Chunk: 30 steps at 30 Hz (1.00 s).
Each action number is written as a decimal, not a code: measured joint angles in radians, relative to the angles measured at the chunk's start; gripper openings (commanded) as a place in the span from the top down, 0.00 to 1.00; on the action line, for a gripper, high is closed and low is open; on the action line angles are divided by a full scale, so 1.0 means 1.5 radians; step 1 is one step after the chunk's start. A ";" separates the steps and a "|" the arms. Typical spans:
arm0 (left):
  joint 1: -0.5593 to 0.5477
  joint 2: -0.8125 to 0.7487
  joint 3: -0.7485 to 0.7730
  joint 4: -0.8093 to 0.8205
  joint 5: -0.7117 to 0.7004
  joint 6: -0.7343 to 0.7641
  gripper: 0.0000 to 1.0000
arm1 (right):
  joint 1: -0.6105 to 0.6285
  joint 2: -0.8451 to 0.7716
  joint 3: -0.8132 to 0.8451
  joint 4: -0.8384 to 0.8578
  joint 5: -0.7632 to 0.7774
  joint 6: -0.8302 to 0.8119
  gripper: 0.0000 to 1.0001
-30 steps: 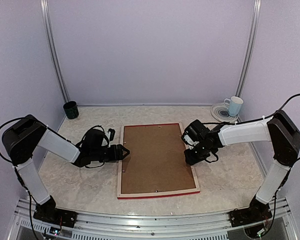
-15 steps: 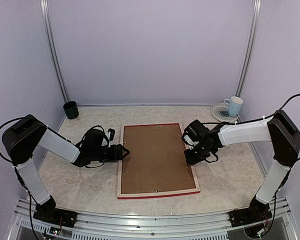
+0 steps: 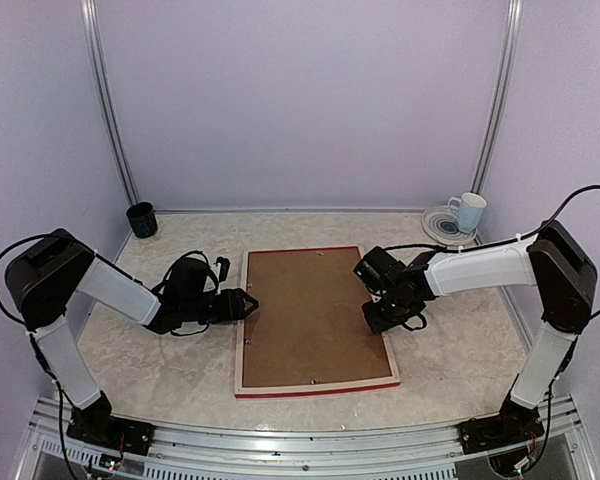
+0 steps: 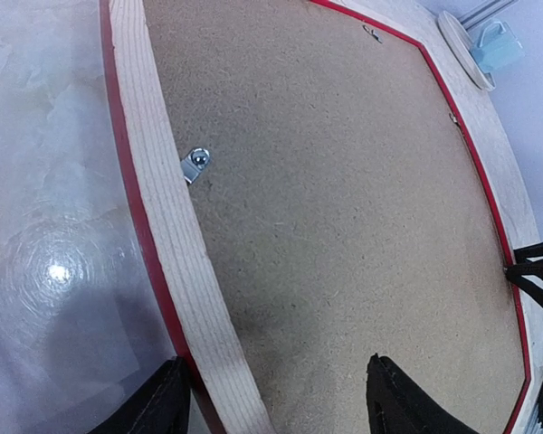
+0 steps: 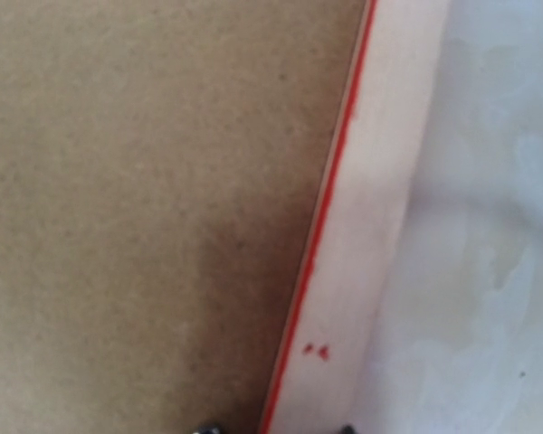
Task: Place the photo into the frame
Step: Press the fastener onto the backboard.
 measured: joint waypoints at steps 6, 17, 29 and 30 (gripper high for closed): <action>0.002 0.000 0.000 0.000 -0.001 0.000 0.34 | 0.004 0.001 0.001 -0.001 0.007 0.010 0.78; 0.004 0.000 0.000 0.000 -0.001 0.000 0.34 | -0.024 -0.025 -0.026 0.028 -0.057 -0.011 0.76; 0.004 0.000 0.000 0.001 0.000 0.000 0.34 | -0.035 -0.039 -0.043 0.034 -0.112 -0.045 0.57; 0.004 0.000 0.000 0.001 0.000 0.000 0.34 | -0.035 -0.039 -0.043 0.034 -0.114 -0.046 0.58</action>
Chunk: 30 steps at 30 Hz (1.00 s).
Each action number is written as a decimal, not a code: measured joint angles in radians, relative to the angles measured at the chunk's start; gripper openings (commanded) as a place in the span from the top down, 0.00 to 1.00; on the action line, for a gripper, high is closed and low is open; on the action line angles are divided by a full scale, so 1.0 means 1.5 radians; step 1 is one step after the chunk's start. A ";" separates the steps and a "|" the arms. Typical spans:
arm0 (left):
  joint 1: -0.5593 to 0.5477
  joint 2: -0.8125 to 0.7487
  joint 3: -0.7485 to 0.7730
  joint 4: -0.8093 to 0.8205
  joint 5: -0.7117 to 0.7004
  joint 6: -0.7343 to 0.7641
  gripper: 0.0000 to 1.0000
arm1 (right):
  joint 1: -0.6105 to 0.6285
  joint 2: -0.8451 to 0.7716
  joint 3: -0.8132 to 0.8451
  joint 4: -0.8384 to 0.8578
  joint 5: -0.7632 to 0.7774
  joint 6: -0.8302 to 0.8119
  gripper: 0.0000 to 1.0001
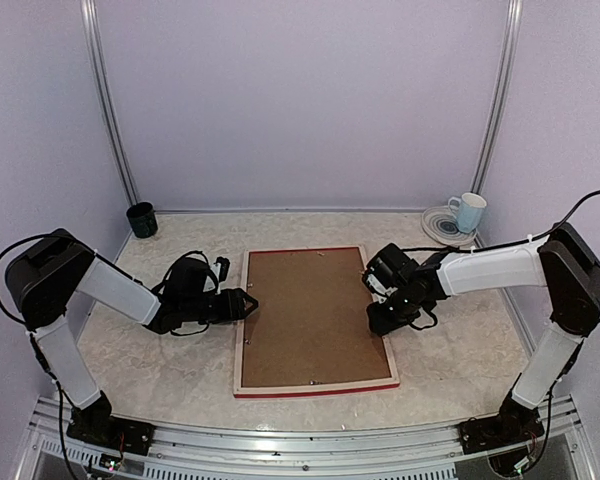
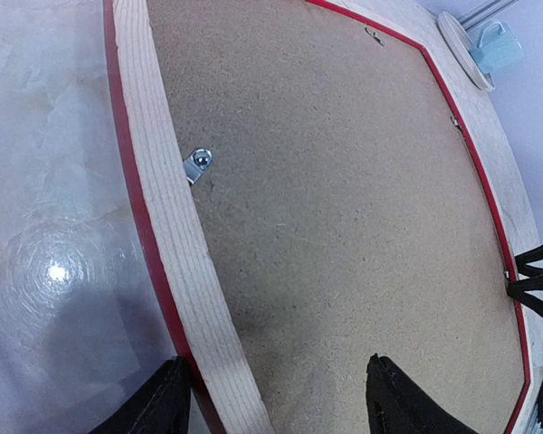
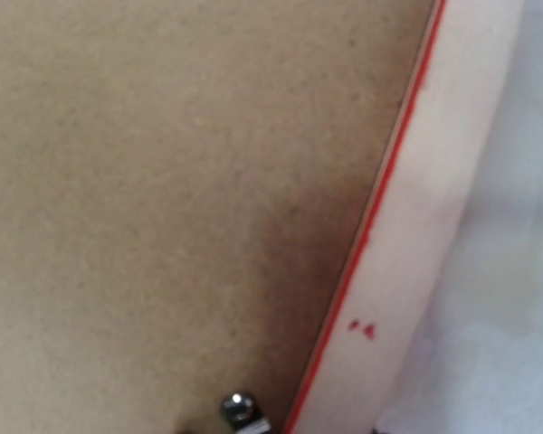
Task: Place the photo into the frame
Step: Press the fastener onto the backboard.
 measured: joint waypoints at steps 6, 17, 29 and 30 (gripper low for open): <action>0.000 0.000 0.000 0.000 0.000 0.000 0.34 | 0.001 0.000 0.002 -0.010 0.006 -0.003 0.68; 0.001 0.001 0.000 0.001 0.002 0.000 0.34 | 0.001 0.007 0.013 -0.020 0.052 0.010 0.83; 0.001 0.001 0.000 0.004 0.006 0.000 0.26 | 0.005 0.011 0.015 -0.020 0.070 0.020 0.60; 0.002 0.001 0.000 0.005 0.007 0.000 0.26 | 0.006 0.011 0.015 -0.020 0.069 0.021 0.56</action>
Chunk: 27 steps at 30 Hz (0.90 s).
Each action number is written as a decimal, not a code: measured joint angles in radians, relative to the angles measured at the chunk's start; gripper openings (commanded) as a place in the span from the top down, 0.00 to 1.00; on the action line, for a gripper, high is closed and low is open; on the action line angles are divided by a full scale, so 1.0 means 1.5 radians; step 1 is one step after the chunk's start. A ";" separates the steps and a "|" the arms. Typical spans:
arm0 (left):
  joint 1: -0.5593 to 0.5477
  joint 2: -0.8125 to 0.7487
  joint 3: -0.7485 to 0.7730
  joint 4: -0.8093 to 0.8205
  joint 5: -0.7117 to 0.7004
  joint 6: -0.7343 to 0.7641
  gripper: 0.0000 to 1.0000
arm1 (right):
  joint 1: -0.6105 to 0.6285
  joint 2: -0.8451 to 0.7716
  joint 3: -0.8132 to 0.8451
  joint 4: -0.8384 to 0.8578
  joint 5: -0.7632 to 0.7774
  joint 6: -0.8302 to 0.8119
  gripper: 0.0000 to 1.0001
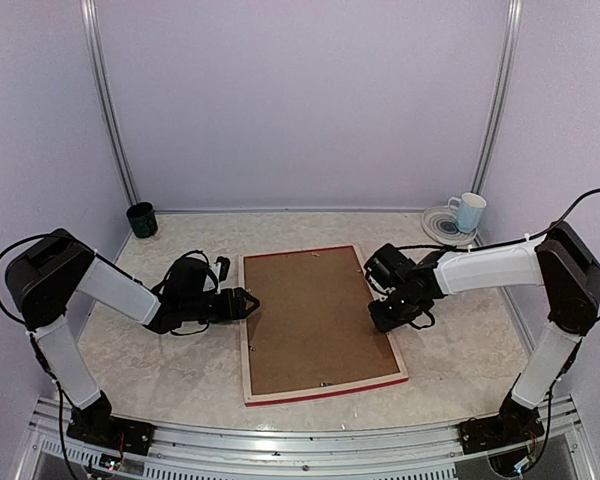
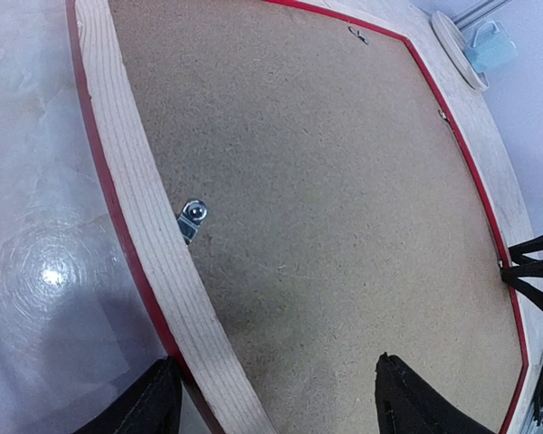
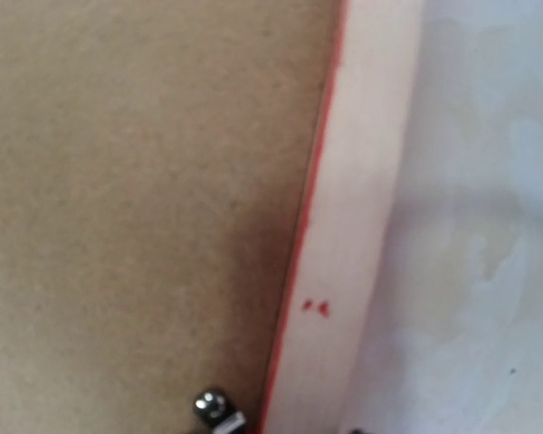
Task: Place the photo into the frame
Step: Press the fastener onto the backboard, then rotate the frame body at the center of the board.
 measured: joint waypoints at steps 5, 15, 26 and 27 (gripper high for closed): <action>0.002 -0.001 -0.003 0.009 0.008 0.000 0.19 | 0.000 -0.016 0.000 -0.004 -0.010 -0.004 0.39; 0.012 -0.040 -0.039 0.014 0.002 -0.003 0.01 | -0.017 -0.083 -0.018 0.012 -0.061 -0.009 0.19; 0.012 -0.045 -0.041 0.013 0.005 -0.005 0.01 | -0.059 -0.126 -0.098 0.058 -0.154 -0.011 0.08; 0.012 -0.045 -0.041 0.013 0.006 -0.005 0.01 | -0.064 -0.127 -0.104 0.066 -0.167 -0.011 0.06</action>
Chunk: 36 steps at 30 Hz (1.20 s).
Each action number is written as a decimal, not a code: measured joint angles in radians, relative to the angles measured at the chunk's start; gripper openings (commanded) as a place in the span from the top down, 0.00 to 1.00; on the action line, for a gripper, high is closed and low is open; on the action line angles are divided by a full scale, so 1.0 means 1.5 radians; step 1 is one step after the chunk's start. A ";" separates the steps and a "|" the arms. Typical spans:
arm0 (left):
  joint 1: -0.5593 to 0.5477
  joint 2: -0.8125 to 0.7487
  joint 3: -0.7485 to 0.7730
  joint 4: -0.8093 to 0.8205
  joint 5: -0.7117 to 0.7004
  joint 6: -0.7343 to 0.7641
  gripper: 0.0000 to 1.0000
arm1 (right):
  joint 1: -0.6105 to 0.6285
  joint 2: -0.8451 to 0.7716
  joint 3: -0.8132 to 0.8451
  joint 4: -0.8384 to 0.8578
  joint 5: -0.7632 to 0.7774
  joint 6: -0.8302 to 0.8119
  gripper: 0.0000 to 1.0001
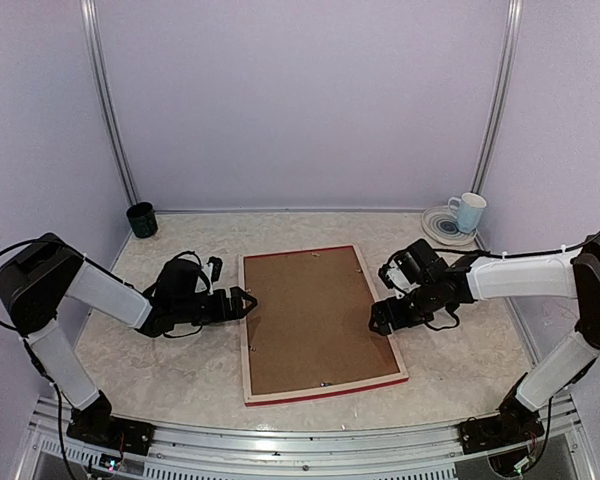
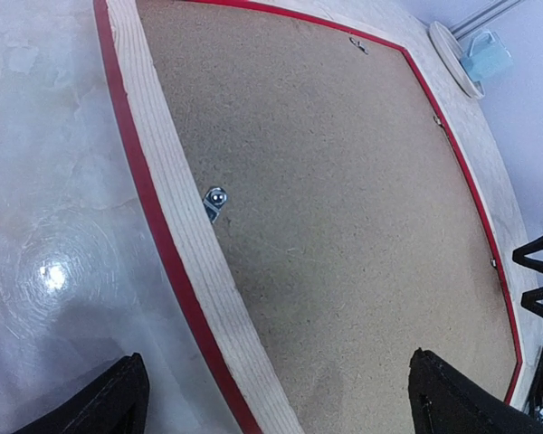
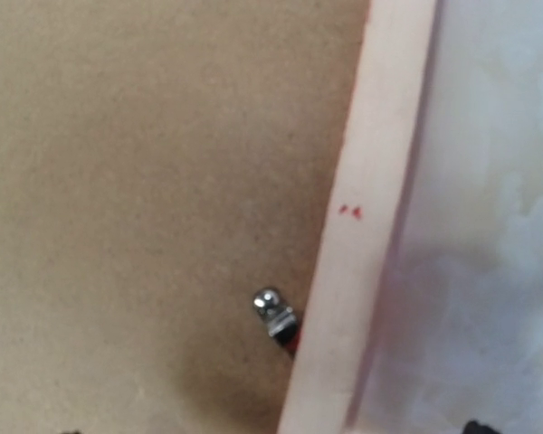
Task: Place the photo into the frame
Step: Rotate the frame body at the center of the board.
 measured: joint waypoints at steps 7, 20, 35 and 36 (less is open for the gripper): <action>-0.001 0.014 0.003 0.022 0.007 0.000 0.01 | -0.008 0.001 -0.031 0.042 -0.063 -0.004 0.01; -0.011 0.082 0.109 -0.025 0.011 -0.007 0.01 | -0.008 -0.002 -0.080 0.102 -0.145 -0.007 0.01; -0.016 0.219 0.337 -0.128 -0.015 -0.009 0.01 | 0.009 -0.041 -0.130 0.138 -0.148 0.021 0.01; -0.016 0.230 0.354 -0.134 -0.017 -0.008 0.01 | 0.015 -0.041 -0.130 0.139 -0.148 0.025 0.01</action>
